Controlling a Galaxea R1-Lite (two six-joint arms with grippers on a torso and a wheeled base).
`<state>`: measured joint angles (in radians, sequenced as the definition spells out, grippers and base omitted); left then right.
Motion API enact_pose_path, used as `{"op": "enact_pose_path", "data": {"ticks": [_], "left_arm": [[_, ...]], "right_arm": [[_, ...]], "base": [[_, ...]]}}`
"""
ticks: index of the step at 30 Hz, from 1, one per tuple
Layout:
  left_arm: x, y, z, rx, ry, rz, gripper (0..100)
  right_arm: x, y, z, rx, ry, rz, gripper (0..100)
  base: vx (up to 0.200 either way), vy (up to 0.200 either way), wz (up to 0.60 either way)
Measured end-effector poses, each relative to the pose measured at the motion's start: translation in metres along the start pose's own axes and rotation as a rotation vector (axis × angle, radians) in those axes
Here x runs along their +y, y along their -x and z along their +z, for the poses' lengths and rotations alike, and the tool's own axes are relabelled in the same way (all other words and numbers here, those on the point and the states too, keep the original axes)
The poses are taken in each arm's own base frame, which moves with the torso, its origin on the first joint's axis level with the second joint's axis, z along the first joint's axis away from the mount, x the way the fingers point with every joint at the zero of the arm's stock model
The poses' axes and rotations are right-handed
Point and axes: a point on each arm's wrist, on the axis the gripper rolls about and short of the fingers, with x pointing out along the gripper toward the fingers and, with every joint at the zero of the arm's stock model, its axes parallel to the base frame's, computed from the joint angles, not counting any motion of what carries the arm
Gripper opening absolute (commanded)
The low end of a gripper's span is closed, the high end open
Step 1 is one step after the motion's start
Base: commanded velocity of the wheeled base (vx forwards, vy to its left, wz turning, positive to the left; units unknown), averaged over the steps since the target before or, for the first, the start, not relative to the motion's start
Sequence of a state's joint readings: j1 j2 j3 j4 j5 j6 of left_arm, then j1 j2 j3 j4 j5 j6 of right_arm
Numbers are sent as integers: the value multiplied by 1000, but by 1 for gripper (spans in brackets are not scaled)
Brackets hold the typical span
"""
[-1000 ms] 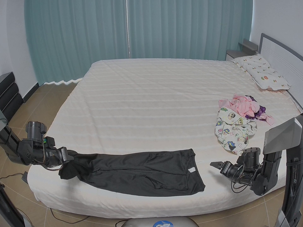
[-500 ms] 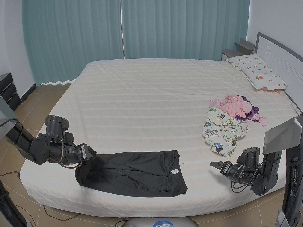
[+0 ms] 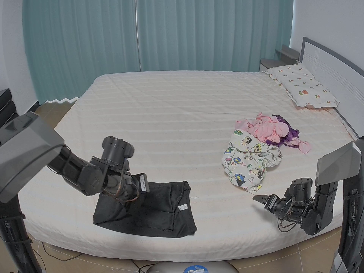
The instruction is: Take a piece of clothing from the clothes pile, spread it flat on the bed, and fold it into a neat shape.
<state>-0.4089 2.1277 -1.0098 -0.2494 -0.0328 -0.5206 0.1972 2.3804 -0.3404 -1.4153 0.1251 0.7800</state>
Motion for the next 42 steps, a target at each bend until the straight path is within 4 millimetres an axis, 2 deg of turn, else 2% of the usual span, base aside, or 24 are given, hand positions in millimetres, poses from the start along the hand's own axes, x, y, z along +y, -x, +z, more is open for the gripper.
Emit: {"op": "enact_pose_path", "data": {"ticks": [6,7,11,17,21,25,31,39,42], "left_arm": [[-18,-30,-7,10,3,15,0],[-21,-34,-9,14,2,14,100],[-30,-44,-14,32,34,-4,100],[-45,-48,-23,53,56,-31,100],[-44,-45,-19,40,68,-27,100],[-40,-34,-14,23,92,-23,100],[-9,-10,-3,4,168,10,100],[37,19,-17,89,275,-35,100],[51,27,-18,69,327,-50,100]], "right_arm": [[-1,-1,-1,3,6,-4,100],[-1,-1,-1,3,9,-4,100],[-2,-2,-2,5,11,-7,100],[-2,-3,-2,8,12,-9,100],[-3,-2,-3,9,12,-10,100],[-3,-2,-3,10,11,-12,100],[-3,-3,-3,10,11,-10,100],[-4,-4,-4,15,12,-13,100],[-4,-5,-4,16,12,-13,100]], "base": [[0,0,0],[0,0,0],[0,0,0],[0,0,0],[0,0,0],[0,0,0],[0,0,0],[0,0,0],[-200,0,0]]}}
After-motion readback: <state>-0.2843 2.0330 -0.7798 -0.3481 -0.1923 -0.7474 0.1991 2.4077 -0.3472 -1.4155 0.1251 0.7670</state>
